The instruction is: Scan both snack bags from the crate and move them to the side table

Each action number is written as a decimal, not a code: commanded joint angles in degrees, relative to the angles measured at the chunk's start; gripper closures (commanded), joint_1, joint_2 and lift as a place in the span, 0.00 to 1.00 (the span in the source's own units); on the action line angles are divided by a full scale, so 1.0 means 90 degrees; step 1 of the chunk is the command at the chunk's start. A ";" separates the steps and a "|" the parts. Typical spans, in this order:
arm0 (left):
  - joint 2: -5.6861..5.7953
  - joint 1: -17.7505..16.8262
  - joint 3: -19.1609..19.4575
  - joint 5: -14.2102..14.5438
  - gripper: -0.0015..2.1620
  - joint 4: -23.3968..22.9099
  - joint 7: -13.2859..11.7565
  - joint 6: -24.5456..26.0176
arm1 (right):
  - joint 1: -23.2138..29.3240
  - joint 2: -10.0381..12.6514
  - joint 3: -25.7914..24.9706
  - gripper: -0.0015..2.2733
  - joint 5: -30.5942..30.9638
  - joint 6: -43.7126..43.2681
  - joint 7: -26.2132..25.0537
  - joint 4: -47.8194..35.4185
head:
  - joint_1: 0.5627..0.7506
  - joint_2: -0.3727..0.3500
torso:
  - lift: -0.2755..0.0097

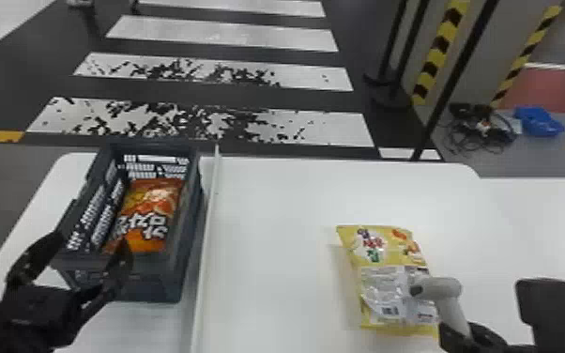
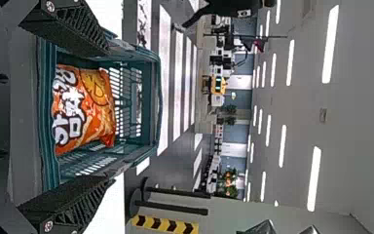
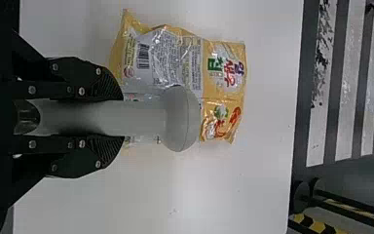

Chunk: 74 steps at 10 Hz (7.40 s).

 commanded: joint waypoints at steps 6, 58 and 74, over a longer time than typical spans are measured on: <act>0.0016 -0.0039 -0.0048 0.0020 0.05 0.0116 -0.0001 -0.0087 | 0.0160 0.0013 0.1403 0.98 0.0825 0.1071 -0.0247 -0.0733 | 0.70 0.49 | 0.62; 0.0123 -0.0078 -0.0058 0.0108 0.05 0.0097 -0.0030 -0.0146 | -0.1969 -0.0817 -0.1879 0.07 -0.2857 -0.1742 0.1315 0.3974 | 0.70 0.20 | 0.62; 0.0172 -0.0117 -0.0077 0.0147 0.05 0.0165 -0.0020 -0.0146 | -0.2623 -0.1071 -0.2152 0.98 -0.3179 -0.0043 0.2731 0.4960 | 0.70 0.32 | 0.62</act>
